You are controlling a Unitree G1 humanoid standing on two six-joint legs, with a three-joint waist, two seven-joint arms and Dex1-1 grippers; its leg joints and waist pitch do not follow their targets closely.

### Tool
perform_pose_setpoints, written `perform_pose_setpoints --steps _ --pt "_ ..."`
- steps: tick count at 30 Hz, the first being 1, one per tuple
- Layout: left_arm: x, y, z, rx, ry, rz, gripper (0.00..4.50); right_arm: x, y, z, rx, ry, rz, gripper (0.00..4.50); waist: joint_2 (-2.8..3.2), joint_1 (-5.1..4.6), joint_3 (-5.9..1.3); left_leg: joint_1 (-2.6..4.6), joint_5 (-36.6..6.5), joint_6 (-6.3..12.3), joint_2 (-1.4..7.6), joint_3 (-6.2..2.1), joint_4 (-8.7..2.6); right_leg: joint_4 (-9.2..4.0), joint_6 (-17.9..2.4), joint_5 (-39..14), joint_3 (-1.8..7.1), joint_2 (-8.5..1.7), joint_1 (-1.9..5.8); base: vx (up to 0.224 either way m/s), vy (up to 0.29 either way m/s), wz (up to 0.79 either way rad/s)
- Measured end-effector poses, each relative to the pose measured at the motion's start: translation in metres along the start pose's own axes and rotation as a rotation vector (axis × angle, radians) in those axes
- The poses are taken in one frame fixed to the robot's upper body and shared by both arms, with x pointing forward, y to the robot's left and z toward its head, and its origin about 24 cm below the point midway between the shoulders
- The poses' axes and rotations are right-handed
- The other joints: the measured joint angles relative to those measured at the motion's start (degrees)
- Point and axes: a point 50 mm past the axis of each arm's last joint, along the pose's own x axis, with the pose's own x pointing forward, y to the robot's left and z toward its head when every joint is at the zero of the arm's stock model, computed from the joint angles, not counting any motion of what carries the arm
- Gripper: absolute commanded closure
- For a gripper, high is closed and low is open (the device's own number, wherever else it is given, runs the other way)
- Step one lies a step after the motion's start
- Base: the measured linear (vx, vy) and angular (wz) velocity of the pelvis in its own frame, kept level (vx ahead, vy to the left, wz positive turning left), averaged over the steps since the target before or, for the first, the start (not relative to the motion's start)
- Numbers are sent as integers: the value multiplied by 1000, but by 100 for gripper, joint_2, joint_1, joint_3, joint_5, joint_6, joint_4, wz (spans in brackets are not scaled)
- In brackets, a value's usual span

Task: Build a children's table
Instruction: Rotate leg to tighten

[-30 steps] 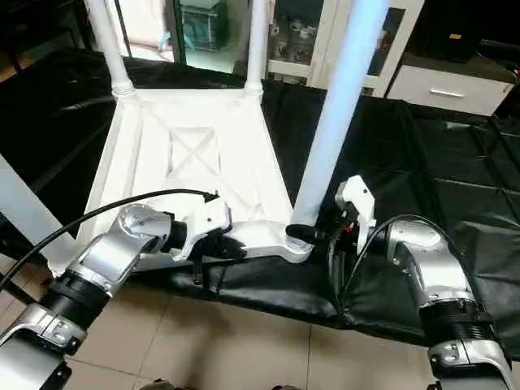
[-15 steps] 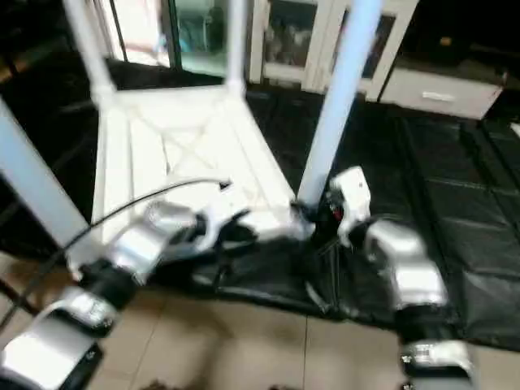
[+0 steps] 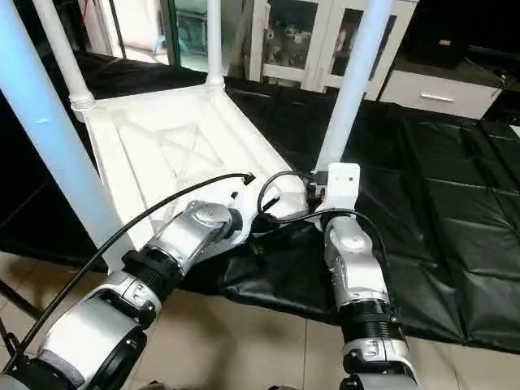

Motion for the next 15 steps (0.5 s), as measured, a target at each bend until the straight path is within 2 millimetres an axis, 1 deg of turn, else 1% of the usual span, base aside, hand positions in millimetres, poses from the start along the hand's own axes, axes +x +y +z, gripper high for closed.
perform_pose_setpoints --steps 2,3,4,5,6,7,8,9,11,12,13,14,15 --pt "0 0 0 2 -2 0 450 -1 -2 0 10 -6 19 263 1 2 0 0 0 0 2 -2 -8 0 0 0 -5 0 1 0 0 0" --pt "-1 1 0 7 -3 -4 450 -2 -4 0 26 -11 37 207 2 4 0 0 0 0 2 -2 -14 0 -2 2 -7 0 1 0 0 0" --pt "-1 1 0 17 -5 -12 450 -3 -7 0 38 -15 57 193 3 5 1 0 0 0 3 -2 -18 0 -12 8 -9 0 1 0 0 0" --pt "-3 3 -1 30 -7 -12 450 -6 -8 -1 48 -19 85 193 3 3 1 0 0 1 4 -2 -22 0 -16 10 -10 1 1 0 0 0" --pt "-9 14 -4 53 -11 19 450 -9 -3 0 64 -38 151 190 5 -42 6 -3 0 0 12 -3 -23 2 -16 18 -14 7 -6 0 0 0" --pt "-15 23 -6 67 -9 46 450 -12 1 0 68 -44 199 182 -2 -92 12 -20 1 0 13 -8 -23 1 1 30 -17 10 -16 0 0 0" --pt "-20 29 -9 73 -9 64 450 -15 4 -2 67 -43 239 167 -2 -138 14 -28 1 -1 12 -32 -18 -1 10 35 -33 13 -25 0 0 0" --pt "-24 34 -10 78 -8 69 450 -17 4 -5 58 -34 271 151 -1 -160 14 -37 2 -3 9 -53 -17 -4 10 37 -41 14 -36 0 0 0" --pt "-28 35 -12 89 -16 49 450 -19 -7 -3 23 -34 292 151 6 -143 14 -33 3 -4 5 -52 -17 -2 -15 52 -34 13 -55 0 0 0" --pt "-30 35 -13 93 -20 35 450 -20 -14 1 14 -43 304 130 14 -123 11 -33 3 -3 5 -45 -17 -1 -19 54 -30 13 -56 0 0 0" --pt "-32 36 -14 98 -21 25 450 -22 -17 6 11 -56 332 117 20 -120 10 -31 6 2 6 -40 -17 -1 -18 53 -27 13 -57 0 0 0" --pt "-35 36 -16 106 -26 11 450 -23 -20 11 -2 -67 365 117 25 -122 9 -29 12 14 6 -35 -18 -1 -17 52 -24 13 -58 0 0 0" --pt "-39 37 -19 111 -28 -7 450 -26 -26 16 -26 -75 396 108 28 -117 6 -26 18 25 6 -32 -19 -1 -15 50 -23 13 -57 0 0 0"
